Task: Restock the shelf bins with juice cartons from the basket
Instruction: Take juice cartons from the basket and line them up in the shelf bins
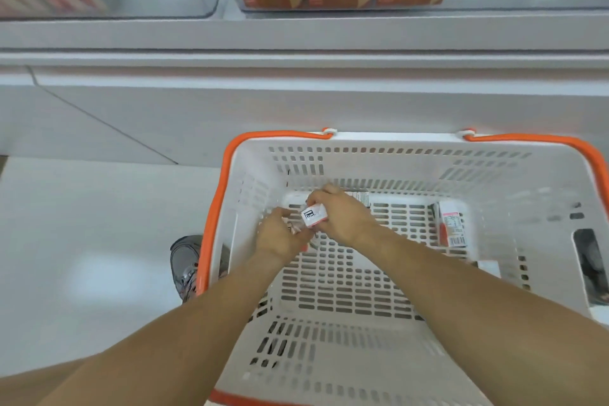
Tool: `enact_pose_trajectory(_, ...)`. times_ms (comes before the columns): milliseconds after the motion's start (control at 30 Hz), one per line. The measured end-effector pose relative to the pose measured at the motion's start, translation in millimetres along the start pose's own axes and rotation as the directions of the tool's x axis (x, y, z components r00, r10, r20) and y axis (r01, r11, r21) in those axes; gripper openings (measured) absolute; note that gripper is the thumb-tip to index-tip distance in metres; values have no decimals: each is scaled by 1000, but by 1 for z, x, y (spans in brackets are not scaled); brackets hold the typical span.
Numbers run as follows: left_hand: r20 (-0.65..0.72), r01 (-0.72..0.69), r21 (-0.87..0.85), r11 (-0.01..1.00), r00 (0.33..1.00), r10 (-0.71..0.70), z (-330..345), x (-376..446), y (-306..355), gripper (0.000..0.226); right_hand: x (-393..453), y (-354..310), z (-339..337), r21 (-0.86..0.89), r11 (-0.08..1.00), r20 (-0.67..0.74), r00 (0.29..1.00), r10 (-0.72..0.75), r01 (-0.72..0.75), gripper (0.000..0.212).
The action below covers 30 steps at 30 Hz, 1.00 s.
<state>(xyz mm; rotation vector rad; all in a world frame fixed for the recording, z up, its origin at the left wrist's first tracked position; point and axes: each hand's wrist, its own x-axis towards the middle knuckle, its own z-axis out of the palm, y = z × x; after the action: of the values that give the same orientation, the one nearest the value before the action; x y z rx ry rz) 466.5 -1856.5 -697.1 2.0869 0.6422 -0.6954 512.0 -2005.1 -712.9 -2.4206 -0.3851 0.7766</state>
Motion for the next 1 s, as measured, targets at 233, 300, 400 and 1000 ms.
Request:
enact_pose_trajectory(233, 395, 189, 204, 960, 882, -258, -13, -41, 14, 22, -68, 8, -43, -11, 989, -39, 988, 147, -148, 42)
enact_pose_trajectory(300, 543, 211, 217, 953, 785, -298, -21, -60, 24, 27, -98, 11, -71, -42, 979, -67, 978, 195, -198, 41)
enact_pose_trajectory(400, 622, 171, 196, 966, 740, -257, -36, -89, 51, 28, -142, 7, -123, -128, 962, -142, 965, 222, -241, 50)
enact_pose_trajectory(1000, 390, -261, -490, 832, 788, 477, -158, -228, 239, 47, -241, -86, -247, 973, 106, -223, 946, 234, 203, 22)
